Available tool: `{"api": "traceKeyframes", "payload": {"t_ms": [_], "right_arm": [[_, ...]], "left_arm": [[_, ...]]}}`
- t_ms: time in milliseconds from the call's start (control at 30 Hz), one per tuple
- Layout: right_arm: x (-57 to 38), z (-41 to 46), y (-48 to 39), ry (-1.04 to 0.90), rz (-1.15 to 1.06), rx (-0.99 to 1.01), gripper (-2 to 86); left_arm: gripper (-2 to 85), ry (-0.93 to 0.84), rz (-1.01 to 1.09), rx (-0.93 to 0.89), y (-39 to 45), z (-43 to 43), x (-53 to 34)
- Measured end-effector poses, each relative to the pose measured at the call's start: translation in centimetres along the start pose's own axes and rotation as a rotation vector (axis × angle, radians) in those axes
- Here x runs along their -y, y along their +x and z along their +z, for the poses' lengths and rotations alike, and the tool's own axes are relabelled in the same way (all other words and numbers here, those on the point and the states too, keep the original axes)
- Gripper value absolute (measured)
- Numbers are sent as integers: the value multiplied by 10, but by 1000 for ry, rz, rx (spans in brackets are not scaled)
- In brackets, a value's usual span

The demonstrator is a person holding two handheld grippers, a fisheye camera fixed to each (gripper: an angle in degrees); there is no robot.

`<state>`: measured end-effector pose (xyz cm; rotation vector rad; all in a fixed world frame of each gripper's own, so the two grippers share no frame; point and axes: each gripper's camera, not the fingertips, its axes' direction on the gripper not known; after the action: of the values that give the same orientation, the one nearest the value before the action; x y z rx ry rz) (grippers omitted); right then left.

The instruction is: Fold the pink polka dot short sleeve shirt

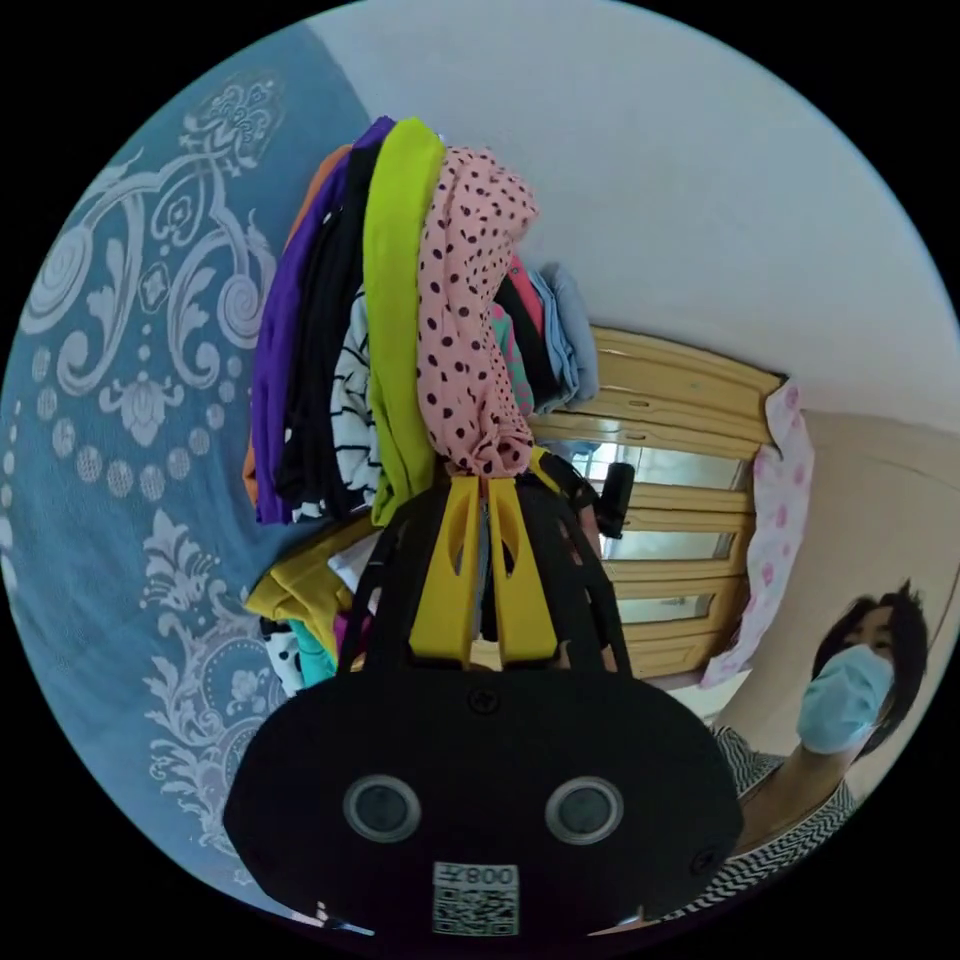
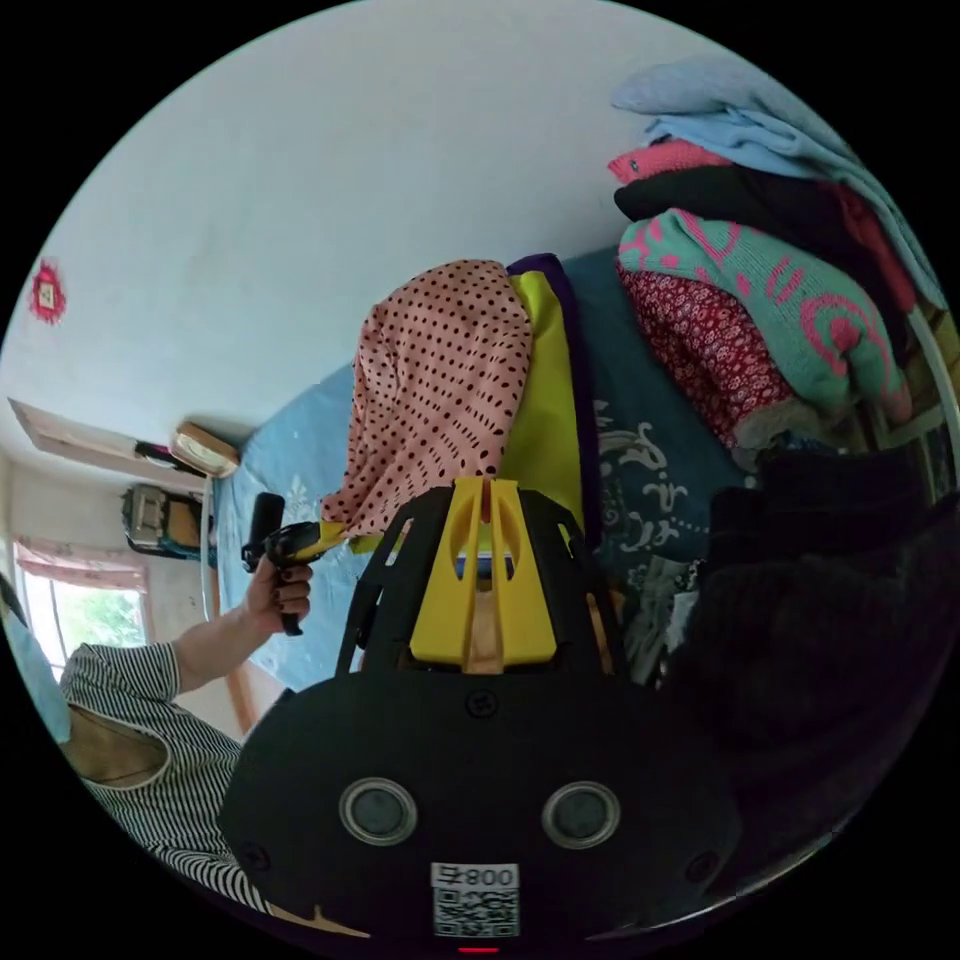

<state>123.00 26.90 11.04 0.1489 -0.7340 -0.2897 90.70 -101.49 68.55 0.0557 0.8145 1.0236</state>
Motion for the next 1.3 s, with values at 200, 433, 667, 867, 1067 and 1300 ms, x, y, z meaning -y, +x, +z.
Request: {"api": "traceKeyframes", "payload": {"t_ms": [200, 433, 667, 867, 1067, 1300], "right_arm": [[21, 23, -9, -79, -17, -131, 6], [26, 31, -46, -74, -62, -313, 7], [-4, 12, -94, 57, -64, -583, 1], [-6, 19, -131, 143, -130, -555, 0], [2, 65, -99, -32, -47, -543, 0], [-67, 12, -124, 129, -58, -528, 0]], "left_arm": [[20, -40, 27, 69, -78, 5, -3], [17, -10, 10, 76, -159, -24, -42], [4, 19, 255, 186, -141, -49, -82], [2, -113, 485, 417, -128, 17, -84], [2, -180, 474, 484, -166, 41, -126], [2, -182, 565, 508, -176, -17, -245]]}}
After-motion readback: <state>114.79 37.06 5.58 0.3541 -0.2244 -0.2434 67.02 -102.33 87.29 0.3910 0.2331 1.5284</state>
